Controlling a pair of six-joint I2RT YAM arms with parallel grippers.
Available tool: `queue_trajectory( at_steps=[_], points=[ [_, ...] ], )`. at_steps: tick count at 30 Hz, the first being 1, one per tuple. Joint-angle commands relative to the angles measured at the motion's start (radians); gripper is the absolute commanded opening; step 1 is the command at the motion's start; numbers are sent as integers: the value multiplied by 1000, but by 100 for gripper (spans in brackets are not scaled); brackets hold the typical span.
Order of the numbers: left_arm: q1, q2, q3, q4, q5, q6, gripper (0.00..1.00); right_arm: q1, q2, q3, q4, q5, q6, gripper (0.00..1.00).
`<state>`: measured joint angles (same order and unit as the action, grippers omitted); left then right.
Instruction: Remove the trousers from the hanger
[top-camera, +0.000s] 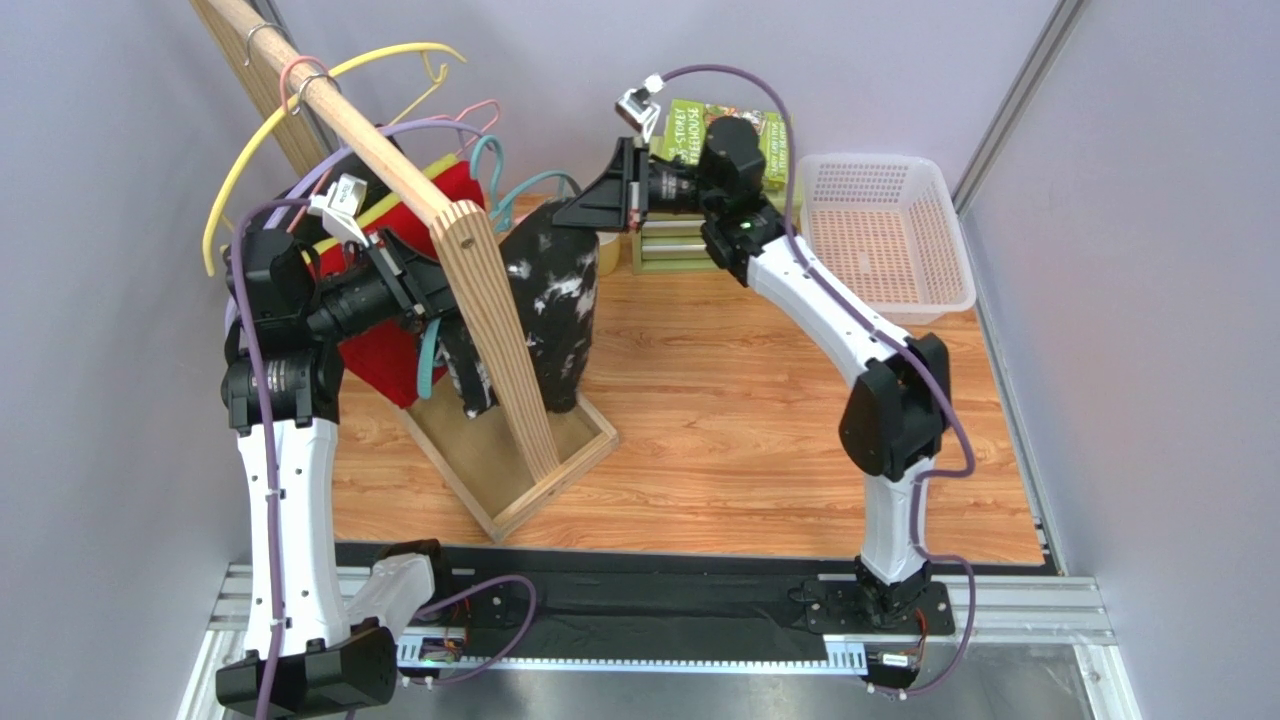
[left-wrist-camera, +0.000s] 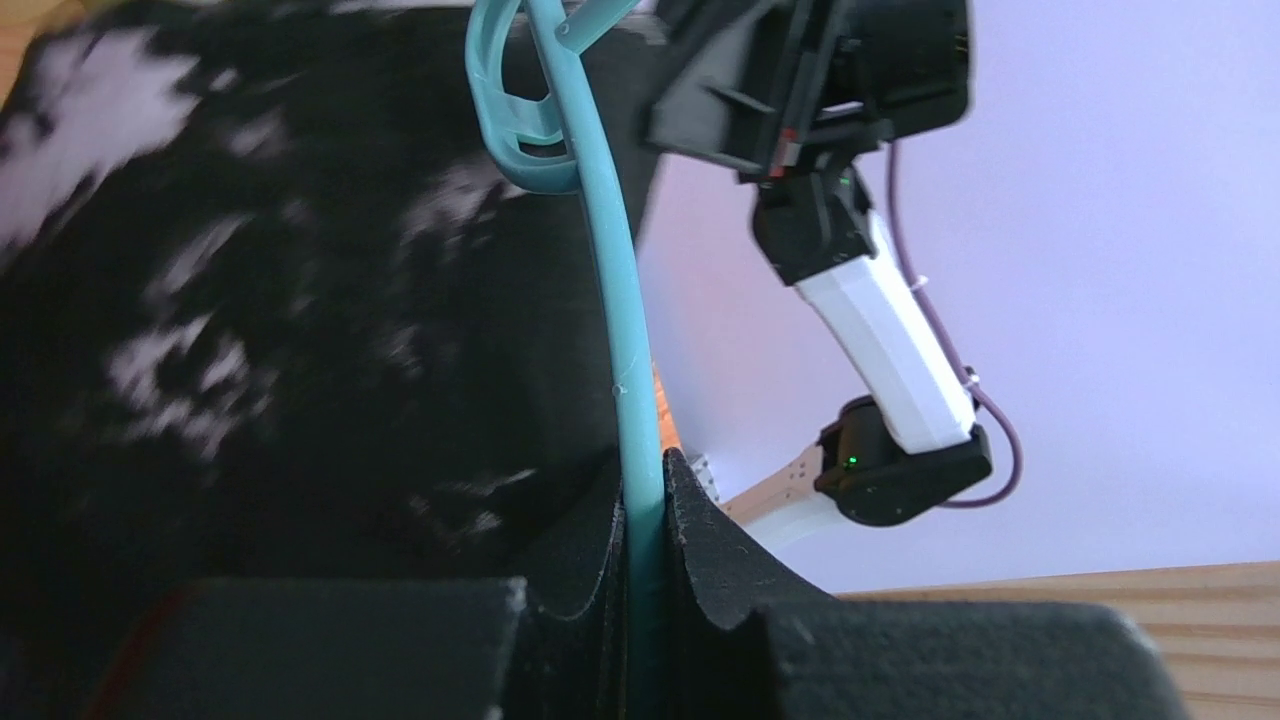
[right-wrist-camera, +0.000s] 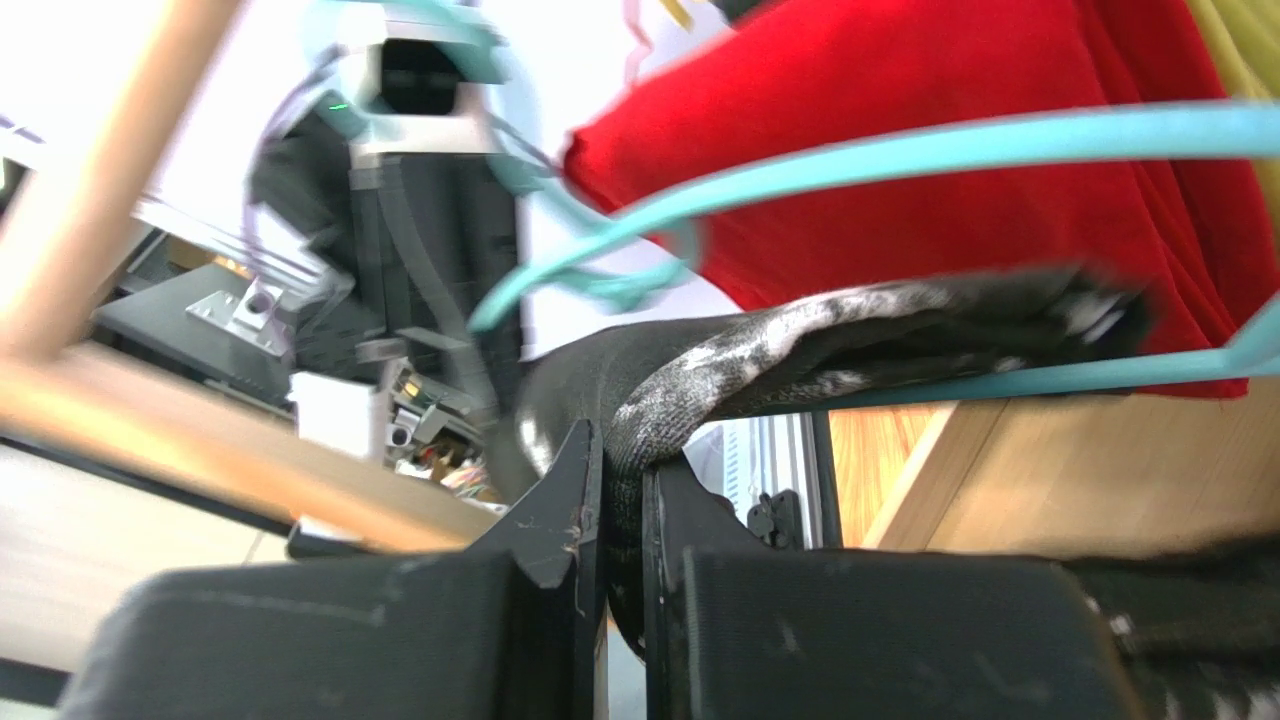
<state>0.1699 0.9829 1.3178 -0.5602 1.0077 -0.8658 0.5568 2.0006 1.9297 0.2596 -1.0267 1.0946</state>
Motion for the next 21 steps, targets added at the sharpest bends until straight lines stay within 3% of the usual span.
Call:
queue_trajectory(
  at_steps=[1, 10, 15, 21],
  points=[
    [-3, 11, 20, -26, -49, -9, 0, -46, -167, -11, 49, 13, -4, 0],
    [-3, 46, 40, -4, -29, -45, 0, -141, -287, -185, 118, -29, 16, 0],
    [-1, 56, 41, -21, -41, -30, 0, -147, -310, -156, 101, -33, 27, 0],
    [-3, 65, 29, -46, -75, -27, 0, -146, -335, -115, 153, -44, 149, 0]
  ],
)
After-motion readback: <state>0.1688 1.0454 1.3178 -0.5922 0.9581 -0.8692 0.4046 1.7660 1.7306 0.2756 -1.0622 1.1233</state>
